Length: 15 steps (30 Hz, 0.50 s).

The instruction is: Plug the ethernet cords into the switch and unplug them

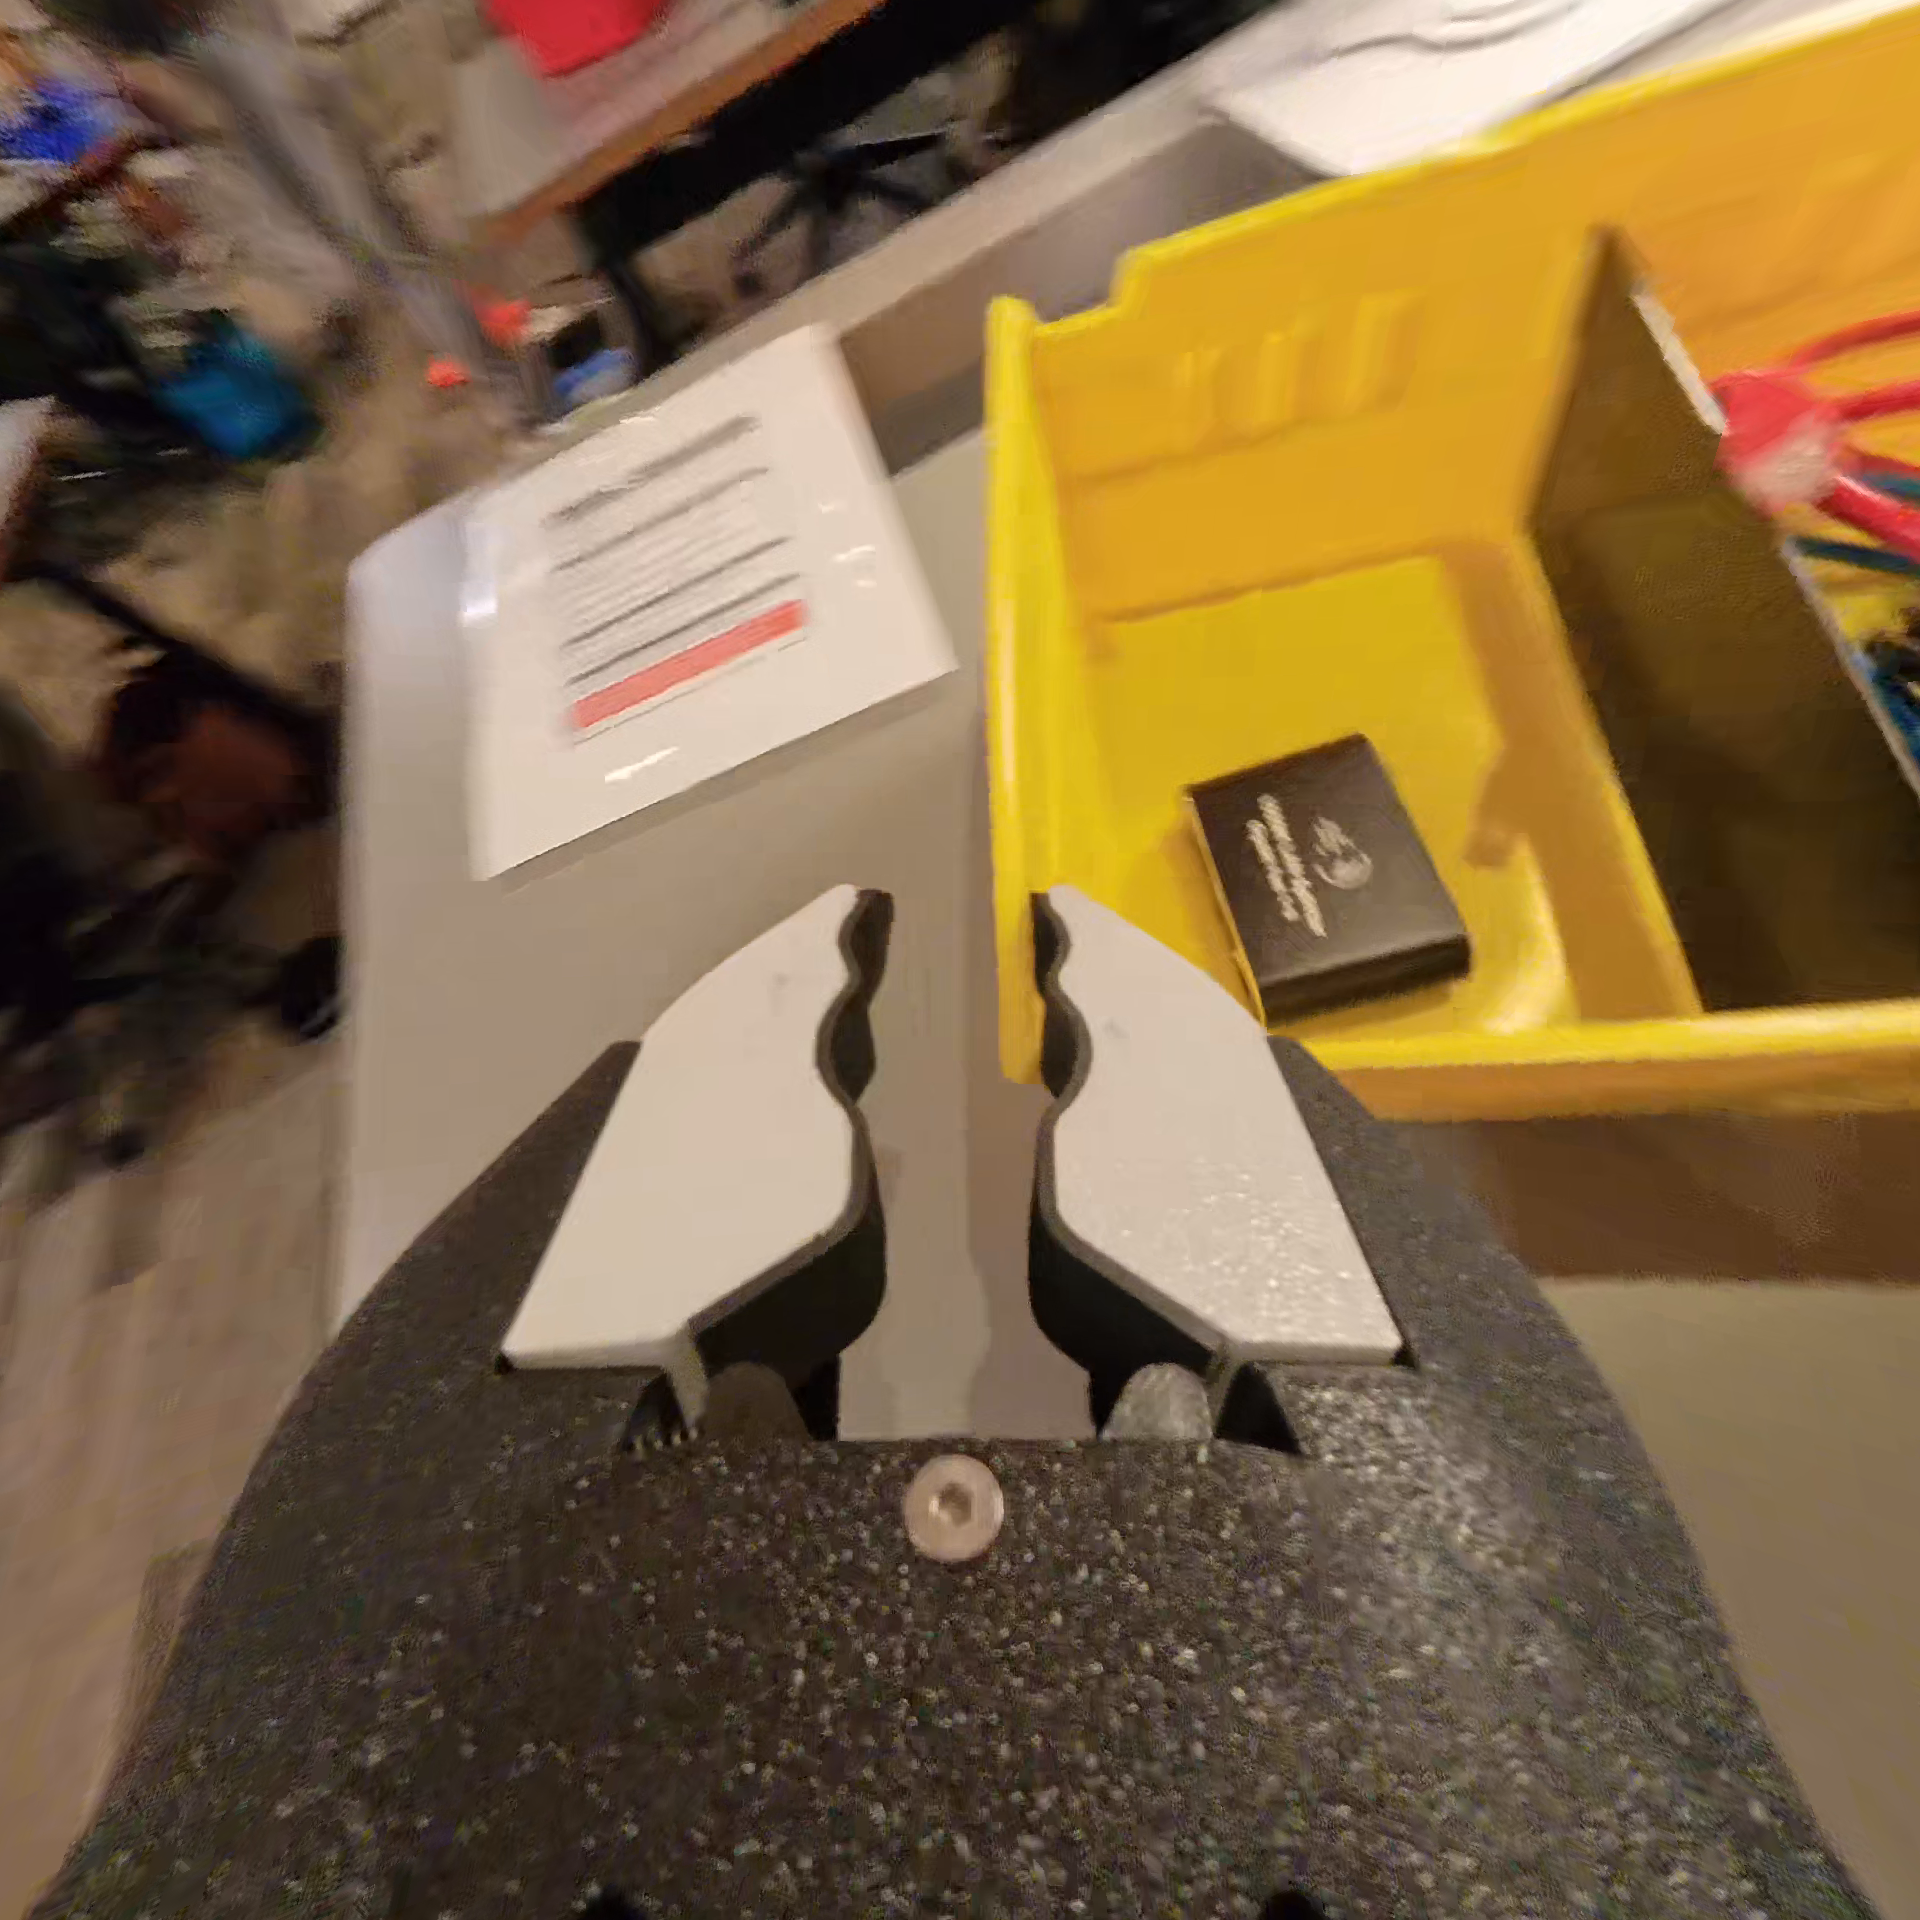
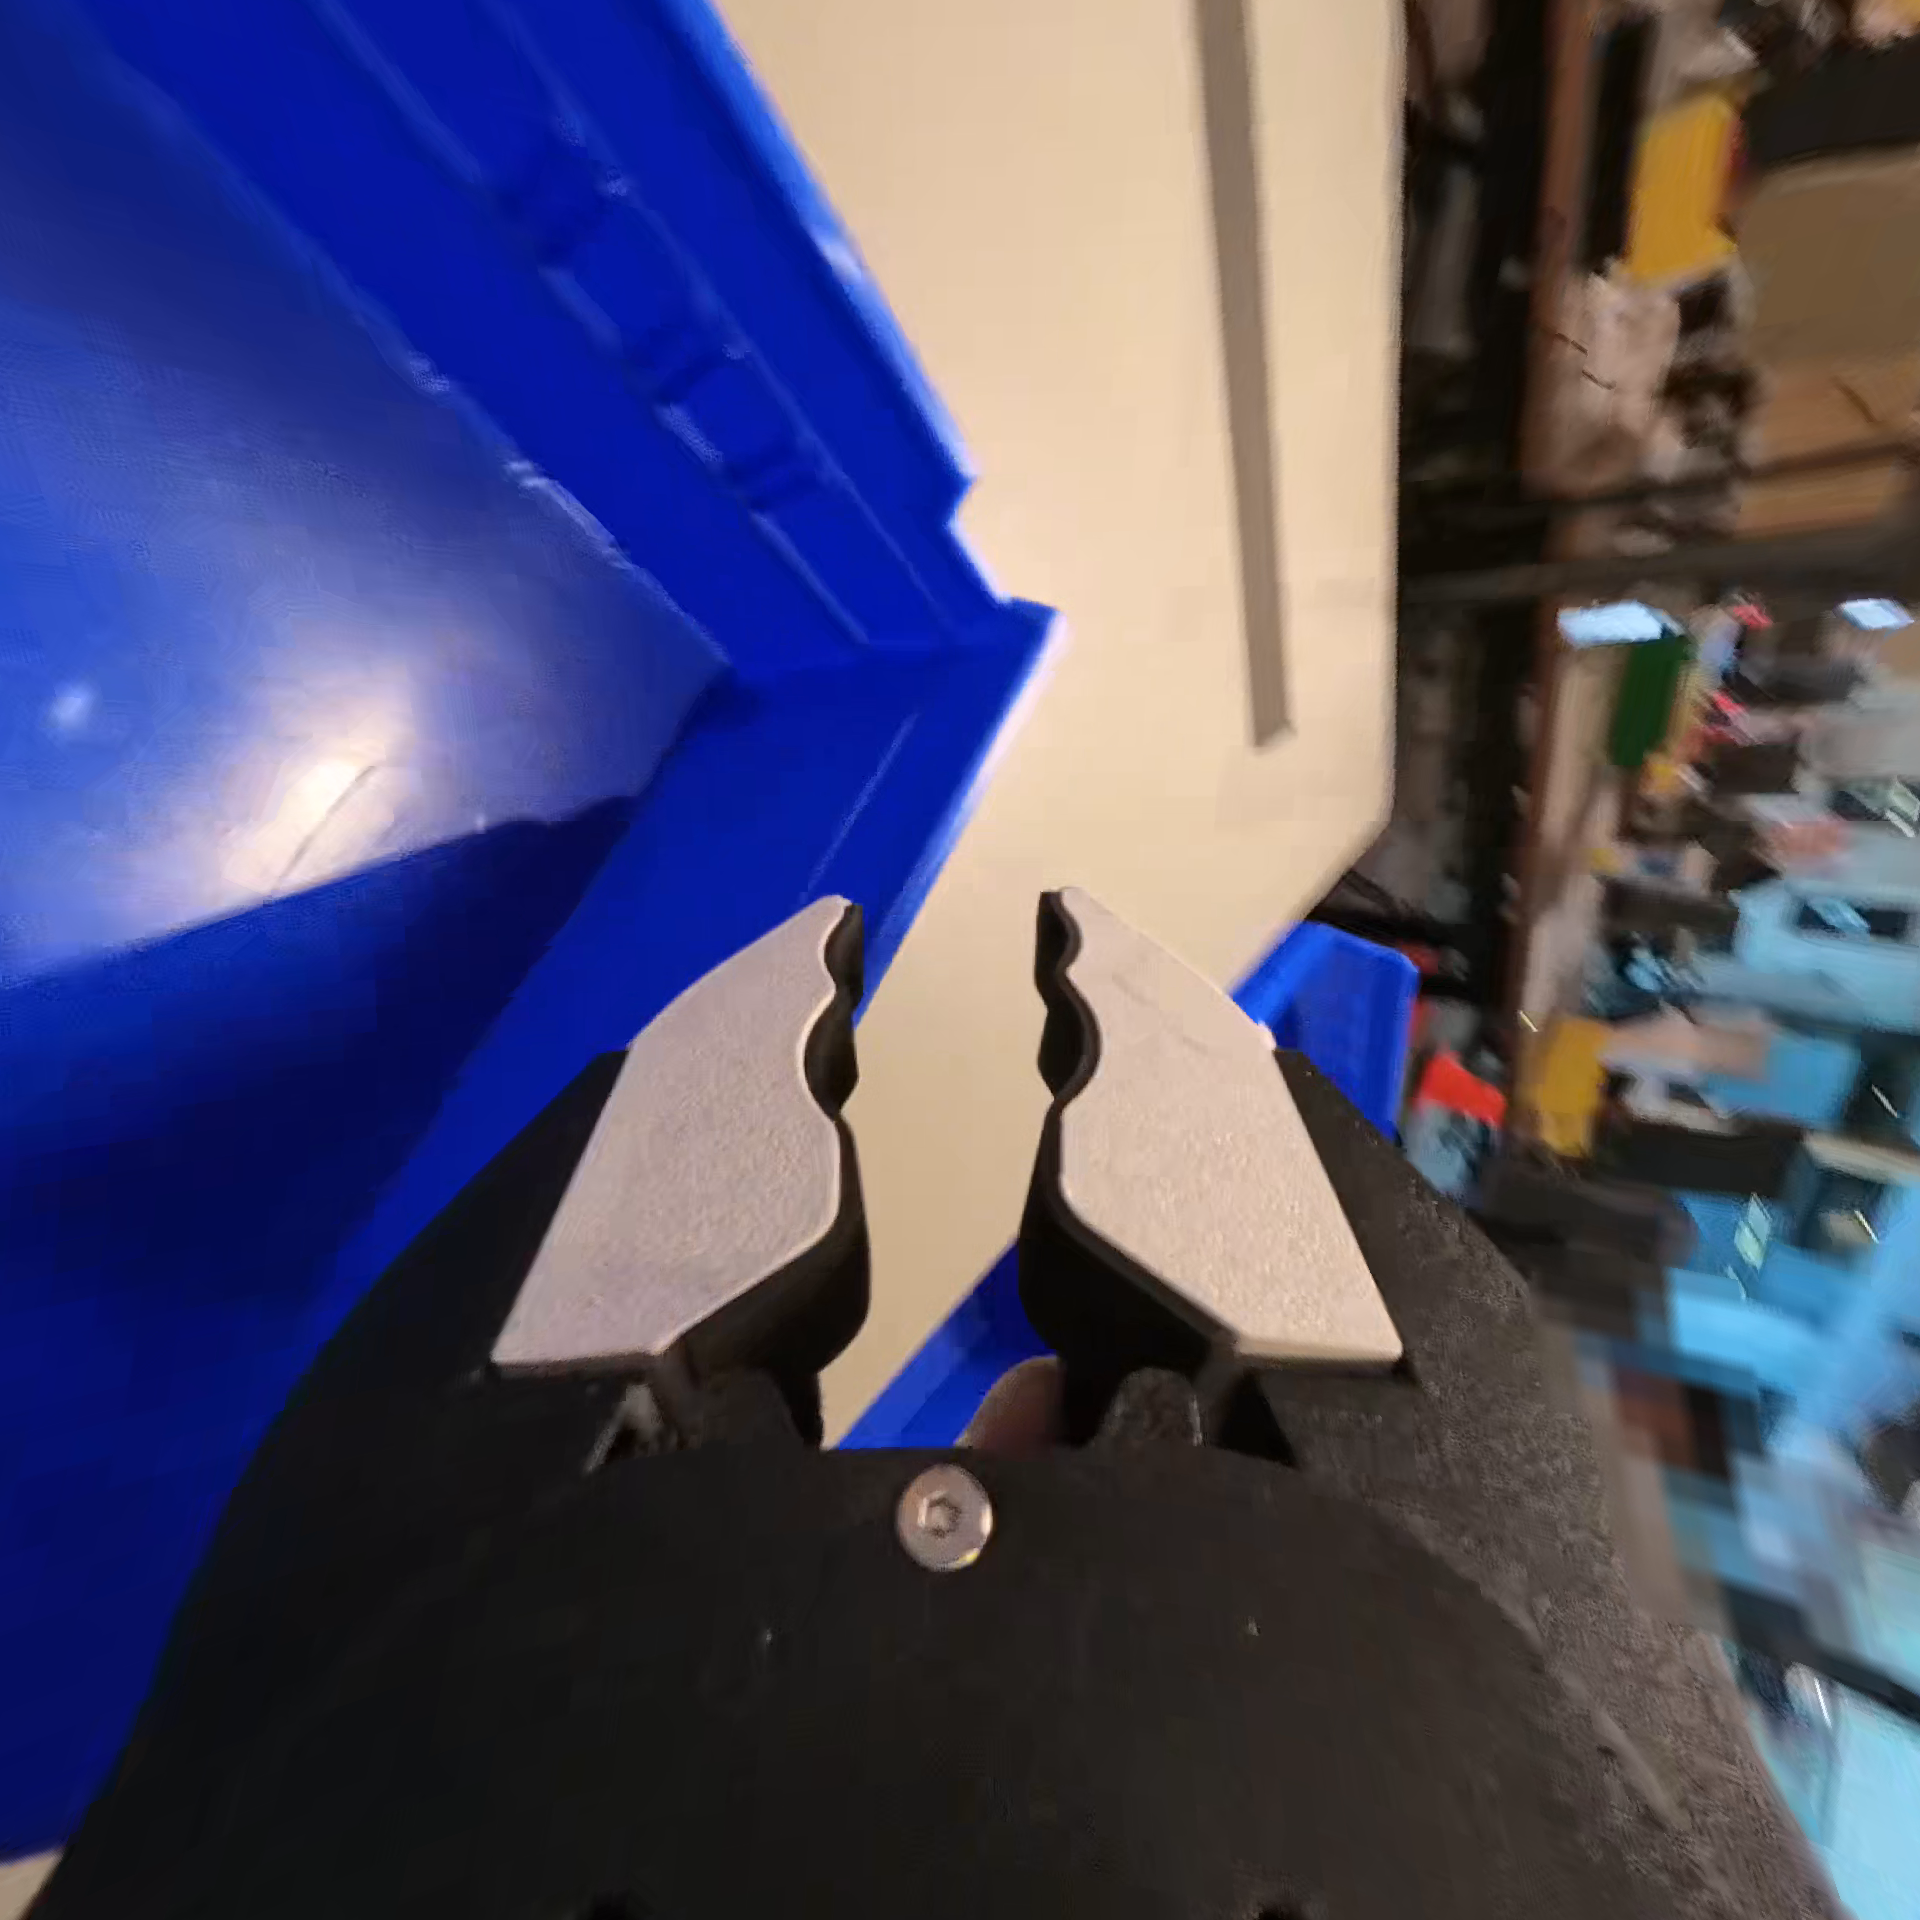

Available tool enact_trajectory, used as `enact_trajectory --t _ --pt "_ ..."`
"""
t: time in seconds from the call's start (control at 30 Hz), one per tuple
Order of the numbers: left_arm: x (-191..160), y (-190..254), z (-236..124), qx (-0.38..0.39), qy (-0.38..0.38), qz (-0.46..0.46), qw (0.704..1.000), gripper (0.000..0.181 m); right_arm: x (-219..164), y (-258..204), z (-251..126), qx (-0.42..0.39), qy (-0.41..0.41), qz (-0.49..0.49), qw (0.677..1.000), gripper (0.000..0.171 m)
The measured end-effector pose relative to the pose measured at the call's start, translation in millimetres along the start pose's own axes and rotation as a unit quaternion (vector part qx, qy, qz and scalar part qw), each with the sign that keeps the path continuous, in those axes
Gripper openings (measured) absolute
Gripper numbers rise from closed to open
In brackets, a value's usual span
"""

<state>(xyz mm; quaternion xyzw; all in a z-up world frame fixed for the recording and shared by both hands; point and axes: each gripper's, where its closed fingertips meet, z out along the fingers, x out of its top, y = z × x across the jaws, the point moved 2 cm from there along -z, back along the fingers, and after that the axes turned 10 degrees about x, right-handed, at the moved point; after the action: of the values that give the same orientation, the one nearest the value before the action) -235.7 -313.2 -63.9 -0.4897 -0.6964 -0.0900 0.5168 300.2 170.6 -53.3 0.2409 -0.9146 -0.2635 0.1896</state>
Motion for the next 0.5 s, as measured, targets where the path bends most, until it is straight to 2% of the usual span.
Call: enact_trajectory --t 0.07,0.1,0.17,0.23,0.27,0.33,0.37,0.4,0.5 --pt "6 -11 -26 0.059 0.029 -0.037 0.997 0.043 -2 7 -12 -0.053 0.001 0.051 0.997 0.037" --pt "15 -1 -43 0.049 0.066 -0.058 0.995 0.047 2 2 -23 -0.062 0.023 0.084 0.994 0.038" --pt "36 38 -80 0.005 0.148 -0.089 0.985 0.058 15 -19 -46 -0.058 0.092 0.144 0.984 0.039" --pt "44 78 -109 -0.001 0.188 -0.096 0.977 0.074 29 -53 -68 -0.035 0.159 0.184 0.969 0.041" --pt "46 99 -119 -0.004 0.200 -0.099 0.975 0.077 33 -72 -76 -0.020 0.178 0.199 0.963 0.044" --pt "42 139 -130 -0.016 0.208 -0.106 0.972 0.086 39 -109 -86 0.006 0.195 0.212 0.958 0.055" --pt "38 156 -131 -0.016 0.207 -0.106 0.973 0.090 43 -122 -94 0.002 0.210 0.216 0.954 0.049" --pt "33 169 -130 -0.010 0.204 -0.103 0.974 0.093 47 -135 -101 0.007 0.220 0.212 0.952 0.063" --pt "18 183 -118 0.038 0.185 -0.077 0.979 0.095 64 -164 -115 0.011 0.240 0.176 0.955 0.069"
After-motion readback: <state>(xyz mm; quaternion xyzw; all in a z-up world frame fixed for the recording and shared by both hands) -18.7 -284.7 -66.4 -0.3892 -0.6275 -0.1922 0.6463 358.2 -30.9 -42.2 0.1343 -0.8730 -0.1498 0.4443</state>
